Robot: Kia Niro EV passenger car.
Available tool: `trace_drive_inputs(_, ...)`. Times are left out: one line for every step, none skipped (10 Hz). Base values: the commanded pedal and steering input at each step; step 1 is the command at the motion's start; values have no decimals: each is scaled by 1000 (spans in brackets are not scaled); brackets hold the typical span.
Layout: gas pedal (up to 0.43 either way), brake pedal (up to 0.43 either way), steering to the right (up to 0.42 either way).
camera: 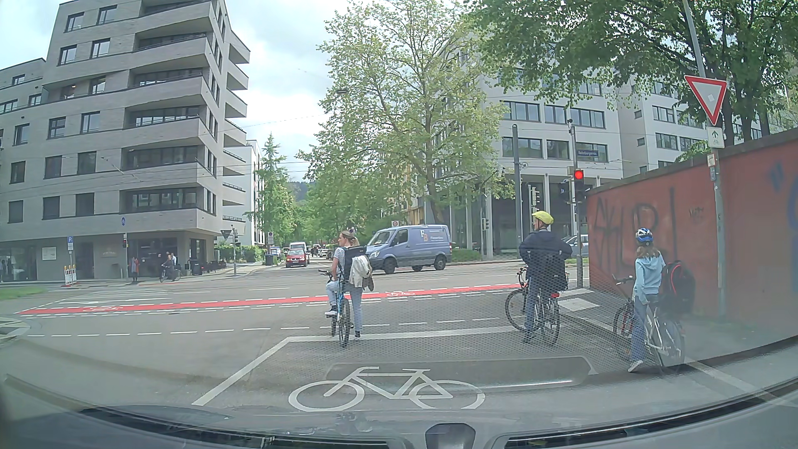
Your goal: Follow the waypoints while adhering to traffic rules and regulations
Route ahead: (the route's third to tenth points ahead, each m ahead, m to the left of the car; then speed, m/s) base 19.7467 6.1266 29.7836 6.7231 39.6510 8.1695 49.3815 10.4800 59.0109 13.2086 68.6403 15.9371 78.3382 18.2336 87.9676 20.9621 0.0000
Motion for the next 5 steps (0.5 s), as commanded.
trace_drive_inputs(0, 262, 0)
trace_drive_inputs(0, 262, 0)
trace_drive_inputs(0, 262, 0)
trace_drive_inputs(0, 262, 0)
trace_drive_inputs(0, 262, -1)
